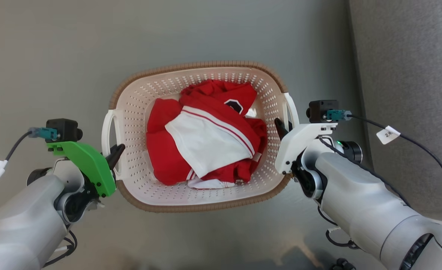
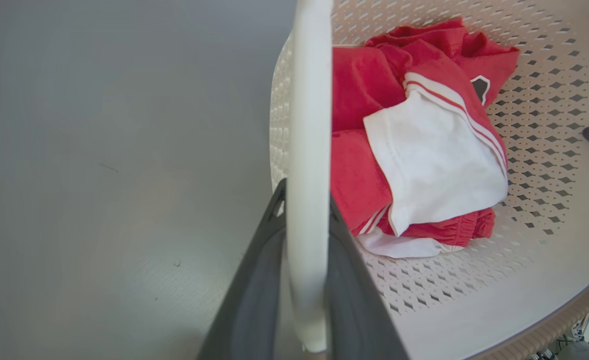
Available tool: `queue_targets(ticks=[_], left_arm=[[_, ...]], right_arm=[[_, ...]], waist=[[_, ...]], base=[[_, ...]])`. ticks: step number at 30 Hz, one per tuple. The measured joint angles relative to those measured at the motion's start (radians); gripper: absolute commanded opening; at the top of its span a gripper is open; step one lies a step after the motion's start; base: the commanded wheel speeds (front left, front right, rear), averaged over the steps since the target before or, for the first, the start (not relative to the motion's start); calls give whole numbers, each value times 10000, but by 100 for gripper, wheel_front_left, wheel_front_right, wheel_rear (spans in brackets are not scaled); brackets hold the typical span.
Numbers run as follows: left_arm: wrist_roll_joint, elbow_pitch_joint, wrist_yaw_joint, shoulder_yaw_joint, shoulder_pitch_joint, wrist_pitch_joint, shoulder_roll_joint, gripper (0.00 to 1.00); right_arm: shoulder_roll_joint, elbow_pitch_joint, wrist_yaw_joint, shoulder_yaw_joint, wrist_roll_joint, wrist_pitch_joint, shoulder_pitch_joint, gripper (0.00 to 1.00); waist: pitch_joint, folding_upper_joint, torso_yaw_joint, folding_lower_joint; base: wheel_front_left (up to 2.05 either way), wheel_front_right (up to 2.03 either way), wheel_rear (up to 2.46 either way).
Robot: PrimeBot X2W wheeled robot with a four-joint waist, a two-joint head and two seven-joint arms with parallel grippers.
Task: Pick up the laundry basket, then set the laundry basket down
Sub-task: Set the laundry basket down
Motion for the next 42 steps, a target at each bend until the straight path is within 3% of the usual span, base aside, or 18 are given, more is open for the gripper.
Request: queue_targets(ticks=[27, 42], left_arm=[[174, -1227, 73, 263, -621, -1304, 717, 0], [174, -1630, 84, 297, -837, -1789, 882, 0]], right_arm=[[-13, 36, -88, -38, -75, -516, -1076, 0], [48, 339, -82, -725, -621, -516, -1437, 0]], waist=[[2341, 0, 245, 0], [3065, 0, 151, 0]], base=[[0, 0, 0], [0, 0, 0]])
